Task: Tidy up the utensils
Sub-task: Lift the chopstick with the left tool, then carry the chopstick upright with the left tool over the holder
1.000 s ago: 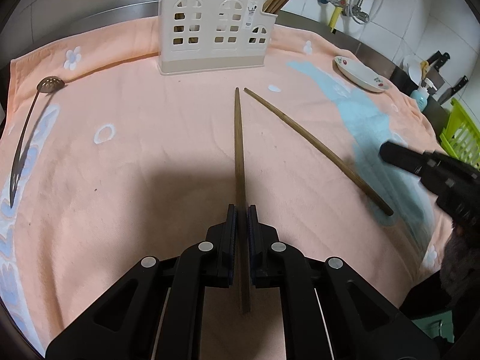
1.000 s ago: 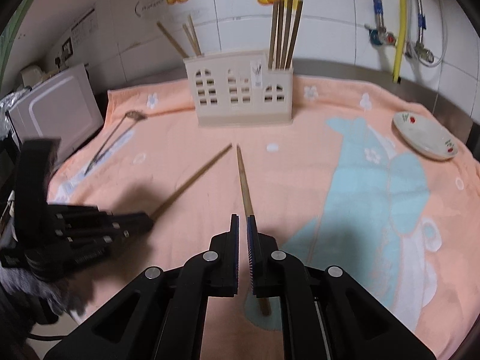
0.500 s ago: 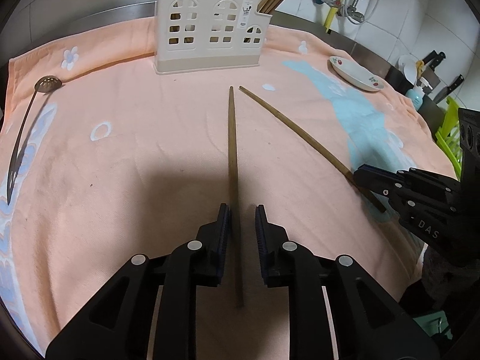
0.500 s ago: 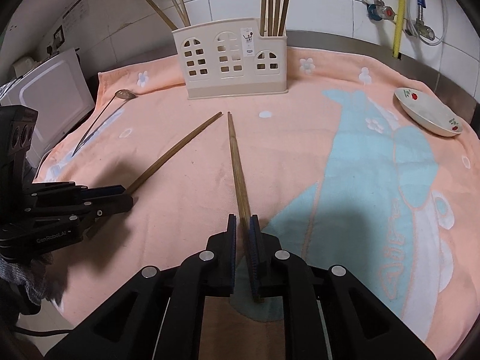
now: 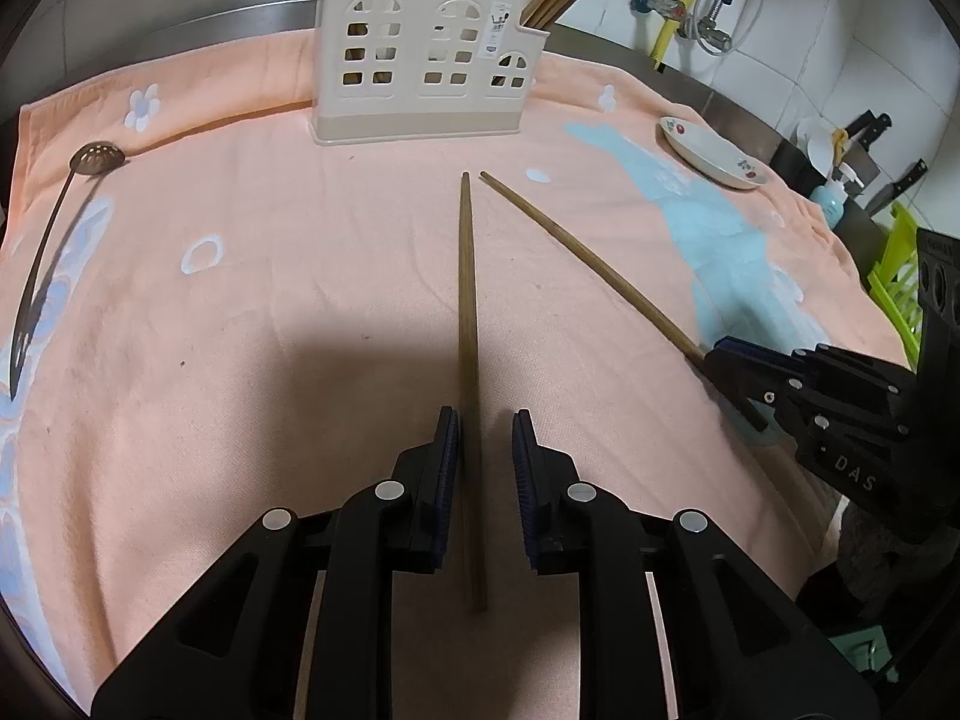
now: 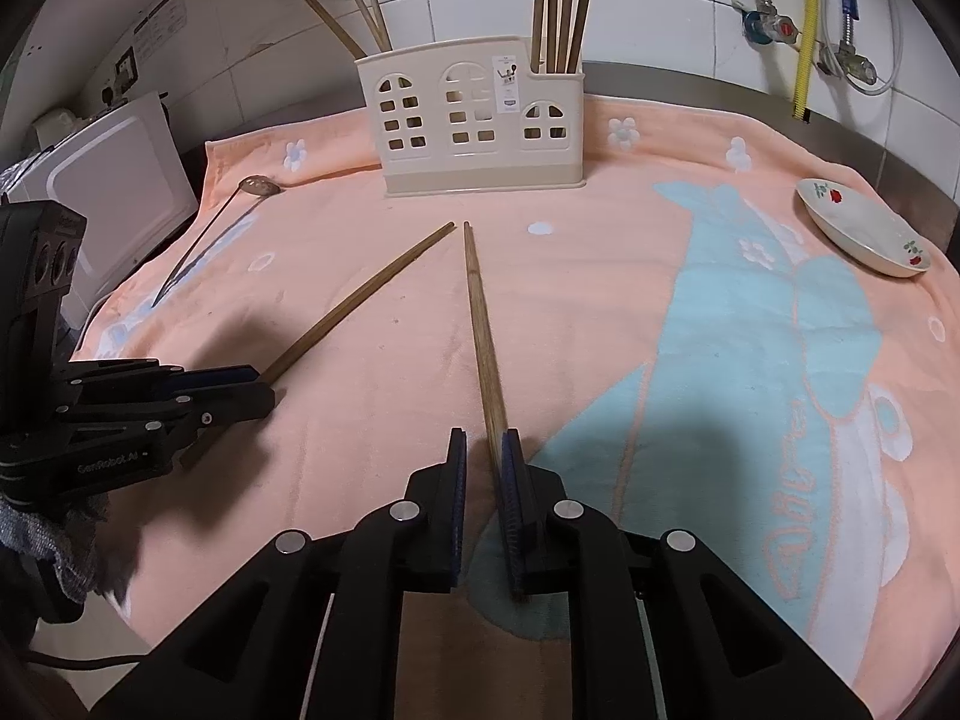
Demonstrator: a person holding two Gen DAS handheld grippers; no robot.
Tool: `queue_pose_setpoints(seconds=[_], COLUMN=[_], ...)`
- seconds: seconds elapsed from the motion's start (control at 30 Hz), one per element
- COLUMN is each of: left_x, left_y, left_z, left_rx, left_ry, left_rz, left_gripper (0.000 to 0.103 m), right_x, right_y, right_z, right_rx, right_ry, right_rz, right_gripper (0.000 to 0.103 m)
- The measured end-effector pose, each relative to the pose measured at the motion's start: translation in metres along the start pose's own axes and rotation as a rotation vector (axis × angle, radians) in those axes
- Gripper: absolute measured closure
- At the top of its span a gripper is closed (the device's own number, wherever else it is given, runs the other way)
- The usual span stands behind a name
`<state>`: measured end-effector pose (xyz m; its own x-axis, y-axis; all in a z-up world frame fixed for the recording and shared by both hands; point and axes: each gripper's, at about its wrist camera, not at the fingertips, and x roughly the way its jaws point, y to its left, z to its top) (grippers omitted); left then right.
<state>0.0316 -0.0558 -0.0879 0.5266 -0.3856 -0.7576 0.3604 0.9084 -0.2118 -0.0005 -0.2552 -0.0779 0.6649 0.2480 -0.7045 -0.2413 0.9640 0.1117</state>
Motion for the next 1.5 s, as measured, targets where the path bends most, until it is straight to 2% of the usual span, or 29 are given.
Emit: queue_pose_setpoints(seconds=[0.23, 0.57, 0.7, 0.8, 0.87, 0.93, 1.07, 1.3, 1.5], left_x=[0.000, 0.000, -0.001, -0.001, -0.002, -0.007, -0.021, -0.067, -0.086], left_y=[-0.007, -0.006, -0.006, -0.006, -0.006, -0.005, -0.002, -0.001, -0.001], left_z=[-0.001, -0.002, -0.004, -0.004, -0.004, -0.002, 0.005, 0.037, 0.066], left_rx=[0.030, 0.042, 0.040, 0.037, 0.033, 0.025, 0.023, 0.033, 0.048], left_ry=[0.005, 0.009, -0.002, -0.007, -0.006, -0.014, -0.050, -0.187, -0.257], left_rz=[0.045, 0.037, 0.040, 0.042, 0.049, 0.035, 0.027, 0.003, -0.024], left_gripper=[0.089, 0.089, 0.089, 0.090, 0.097, 0.097, 0.097, 0.097, 0.097], right_x=[-0.001, 0.003, 0.003, 0.002, -0.002, -0.010, -0.034, -0.072, -0.087], right_y=[0.002, -0.005, -0.006, -0.006, -0.004, -0.002, 0.003, 0.010, 0.017], right_z=[-0.002, -0.008, -0.010, -0.010, -0.008, -0.004, 0.015, 0.061, 0.102], right_rx=[-0.002, 0.013, 0.012, 0.018, 0.017, 0.010, -0.009, -0.043, -0.104], right_ry=[-0.003, 0.013, 0.006, 0.002, -0.009, -0.031, -0.106, -0.240, -0.288], right_rz=[0.005, -0.014, -0.033, -0.031, -0.025, -0.020, -0.019, 0.005, 0.021], right_gripper=[0.088, 0.086, 0.094, 0.095, 0.095, 0.096, 0.096, 0.096, 0.096])
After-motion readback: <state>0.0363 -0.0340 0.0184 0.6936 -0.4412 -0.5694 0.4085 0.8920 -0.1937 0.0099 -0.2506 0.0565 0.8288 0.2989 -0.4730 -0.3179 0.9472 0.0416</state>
